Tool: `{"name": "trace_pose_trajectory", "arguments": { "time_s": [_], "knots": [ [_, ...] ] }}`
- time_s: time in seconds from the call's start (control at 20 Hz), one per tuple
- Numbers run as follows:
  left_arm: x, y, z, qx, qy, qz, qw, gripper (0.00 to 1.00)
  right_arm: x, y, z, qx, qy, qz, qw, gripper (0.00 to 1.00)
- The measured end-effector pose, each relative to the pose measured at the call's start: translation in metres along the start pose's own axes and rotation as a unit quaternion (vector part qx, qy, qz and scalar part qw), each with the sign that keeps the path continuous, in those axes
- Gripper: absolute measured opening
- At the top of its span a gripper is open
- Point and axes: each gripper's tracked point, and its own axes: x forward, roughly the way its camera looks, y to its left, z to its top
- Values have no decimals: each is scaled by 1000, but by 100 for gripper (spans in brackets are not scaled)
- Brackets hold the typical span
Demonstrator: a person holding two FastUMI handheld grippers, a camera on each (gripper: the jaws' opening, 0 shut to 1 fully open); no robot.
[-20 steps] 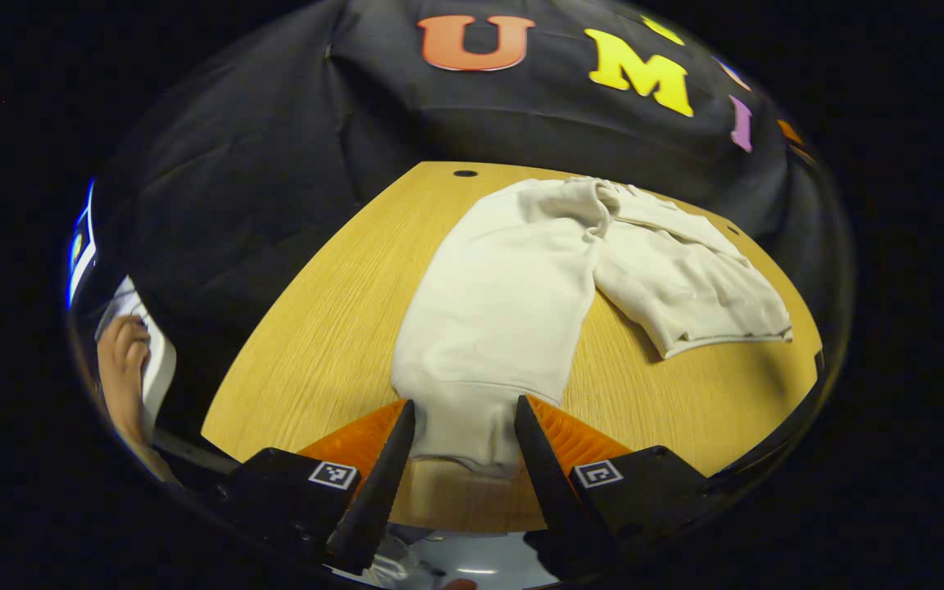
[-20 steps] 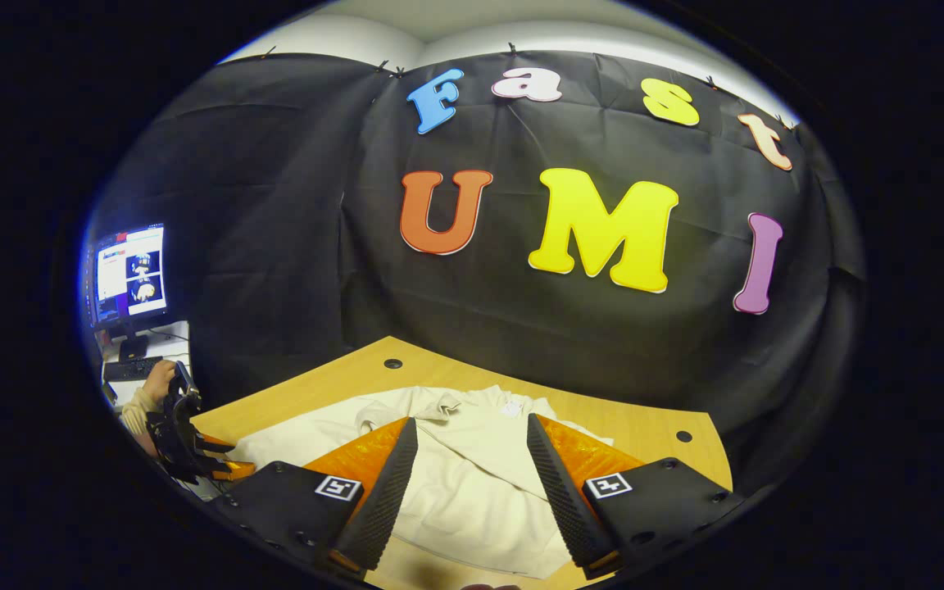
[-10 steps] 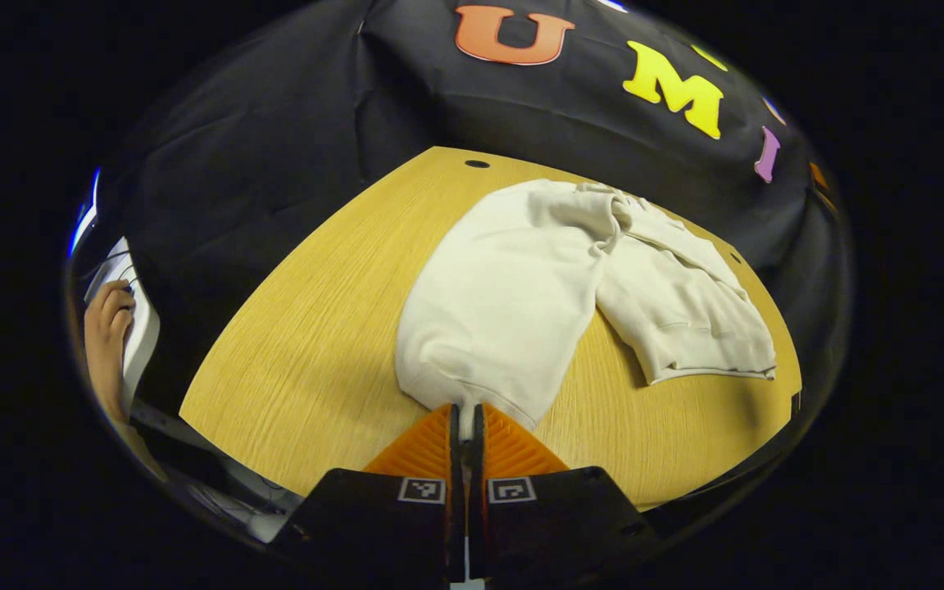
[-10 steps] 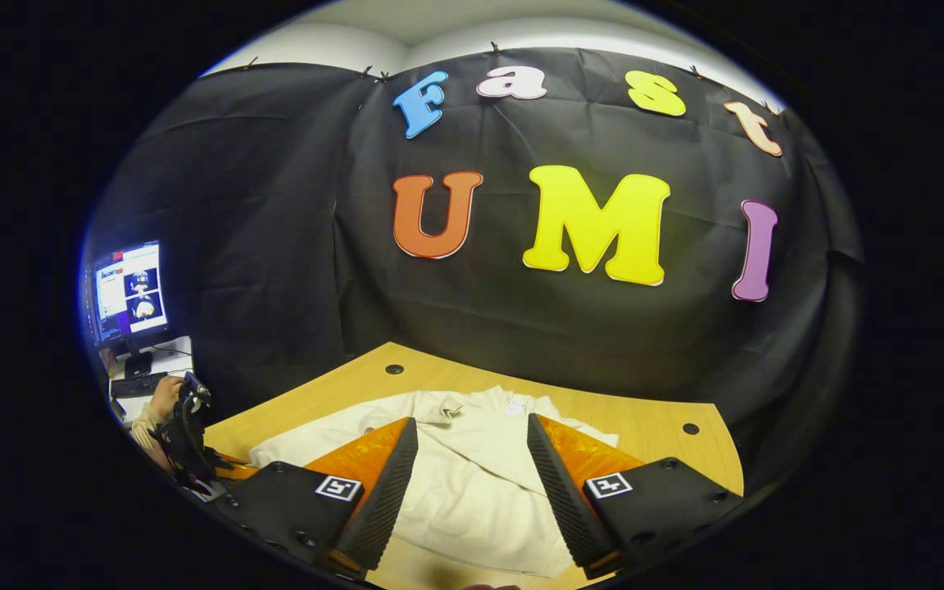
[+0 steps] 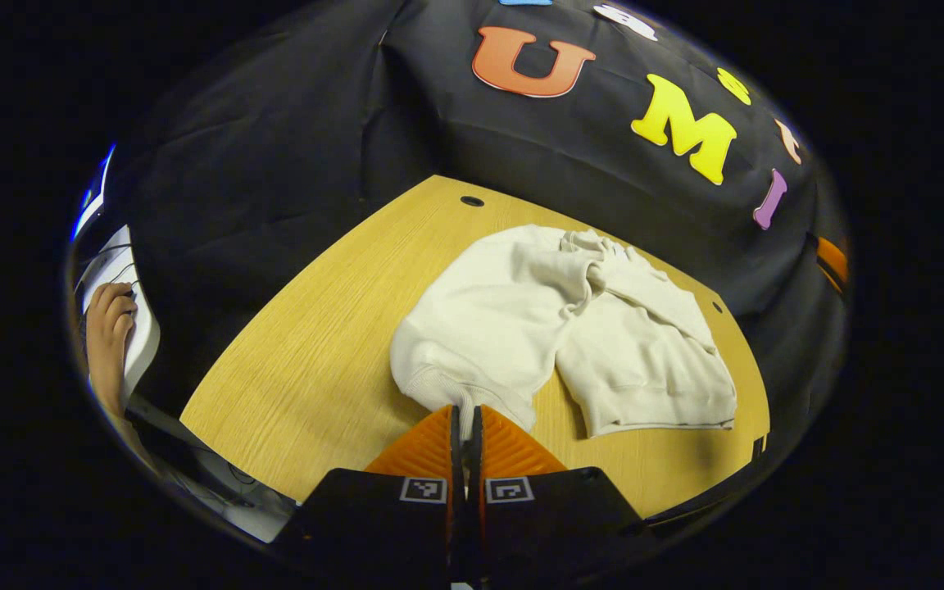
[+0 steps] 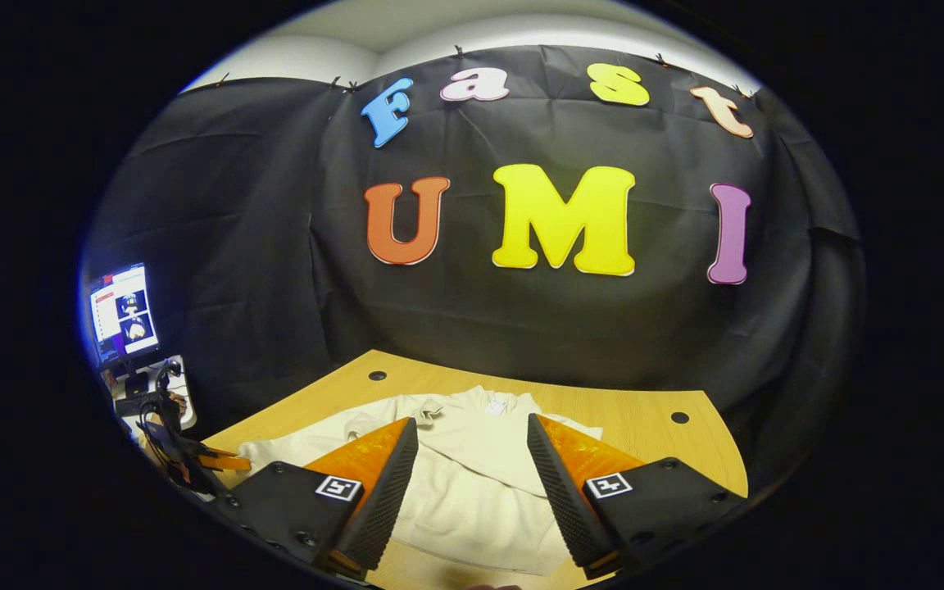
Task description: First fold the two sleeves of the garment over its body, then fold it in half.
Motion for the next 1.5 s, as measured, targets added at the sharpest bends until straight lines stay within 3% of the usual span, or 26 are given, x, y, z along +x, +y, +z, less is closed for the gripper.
{"name": "trace_pose_trajectory", "arguments": {
  "time_s": [0.35, 0.5, 0.9, 1.1, 1.3, 1.5],
  "knots": [
    [5, -40, 81, 20, -48, -22, 998, 3, -26, -49, 15, 26, -24, 2, 999, 83],
    [11, -68, 125, 30, -76, -40, 996, 3, -39, -76, 20, 27, -33, -17, 999, 83],
    [36, -213, 219, 113, -121, -152, 974, 3, -74, -151, 27, 62, -58, -93, 992, 84],
    [53, -298, 229, 153, -119, -219, 956, 3, -107, -189, 27, 60, -69, -141, 986, 83],
    [78, -384, 210, 180, -95, -284, 937, 3, -138, -217, 21, 46, -66, -186, 979, 83],
    [123, -447, 170, 195, -56, -310, 929, 3, -167, -241, 8, 38, -46, -229, 972, 83]
  ]
}}
